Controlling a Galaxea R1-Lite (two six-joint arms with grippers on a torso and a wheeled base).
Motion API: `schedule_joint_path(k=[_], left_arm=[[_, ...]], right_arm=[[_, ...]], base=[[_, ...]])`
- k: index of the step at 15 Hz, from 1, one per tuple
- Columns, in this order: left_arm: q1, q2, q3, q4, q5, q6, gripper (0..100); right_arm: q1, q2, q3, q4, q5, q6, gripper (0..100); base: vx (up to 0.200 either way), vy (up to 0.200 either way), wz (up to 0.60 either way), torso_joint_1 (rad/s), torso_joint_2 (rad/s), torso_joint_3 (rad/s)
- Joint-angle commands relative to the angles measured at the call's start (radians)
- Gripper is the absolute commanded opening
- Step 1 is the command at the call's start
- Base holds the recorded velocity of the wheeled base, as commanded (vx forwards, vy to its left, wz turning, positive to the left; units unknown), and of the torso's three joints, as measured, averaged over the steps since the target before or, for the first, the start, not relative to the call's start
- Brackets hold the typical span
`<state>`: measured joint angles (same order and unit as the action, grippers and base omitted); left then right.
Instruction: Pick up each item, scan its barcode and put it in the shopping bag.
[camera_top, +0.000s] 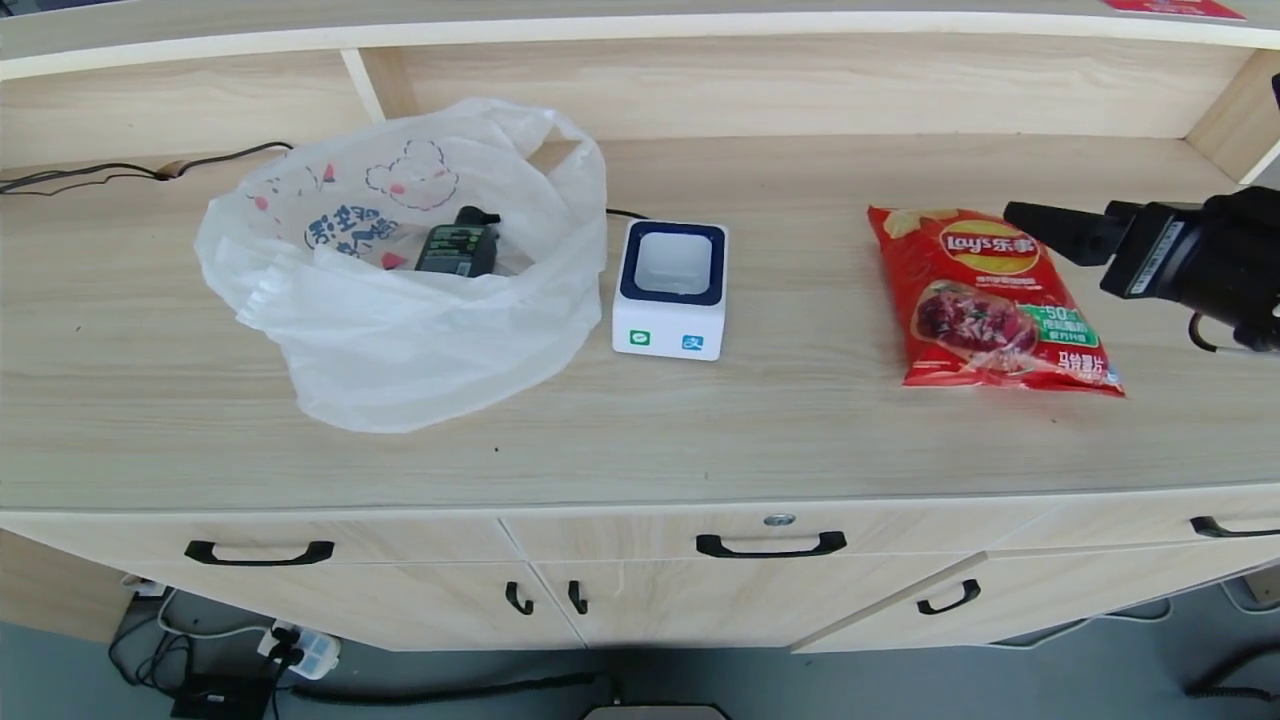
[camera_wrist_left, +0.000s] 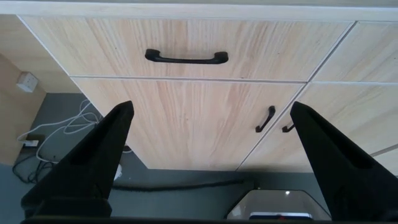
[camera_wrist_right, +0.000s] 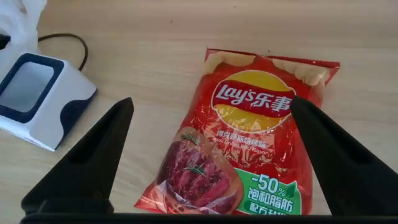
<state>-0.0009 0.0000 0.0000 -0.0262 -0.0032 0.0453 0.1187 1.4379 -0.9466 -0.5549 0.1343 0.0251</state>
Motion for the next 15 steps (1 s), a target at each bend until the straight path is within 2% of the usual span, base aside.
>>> schedule_joint_path(k=[1, 2, 5, 8, 12, 15], left_arm=[[-0.001, 0.002, 0.000, -0.001, 0.000, 0.001, 100], [-0.001, 0.002, 0.000, -0.003, 0.000, 0.001, 100], [-0.001, 0.002, 0.000, -0.003, 0.000, 0.008, 100], [-0.001, 0.002, 0.000, -0.003, 0.000, 0.007, 100], [-0.002, 0.002, 0.000, -0.001, 0.000, 0.005, 100], [-0.001, 0.002, 0.000, -0.001, 0.000, 0.004, 100]], right_arm=[[-0.022, 0.125, -0.155, 0.144, 0.005, -0.057, 100], [-0.036, 0.138, -0.175, 0.207, 0.008, -0.097, 100], [-0.036, 0.191, -0.247, 0.306, 0.010, -0.093, 100], [-0.057, 0.205, -0.331, 0.466, 0.011, -0.091, 100], [-0.062, 0.202, -0.405, 0.507, 0.011, -0.093, 100], [-0.057, 0.197, -0.388, 0.564, 0.002, -0.105, 100]], base=[[0.000, 0.000, 0.00, 0.000, 0.00, 0.000], [0.000, 0.000, 0.00, 0.000, 0.00, 0.000], [0.000, 0.000, 0.00, 0.000, 0.00, 0.000], [0.000, 0.000, 0.00, 0.000, 0.00, 0.000], [0.000, 0.000, 0.00, 0.000, 0.00, 0.000], [0.000, 0.000, 0.00, 0.000, 0.00, 0.000]])
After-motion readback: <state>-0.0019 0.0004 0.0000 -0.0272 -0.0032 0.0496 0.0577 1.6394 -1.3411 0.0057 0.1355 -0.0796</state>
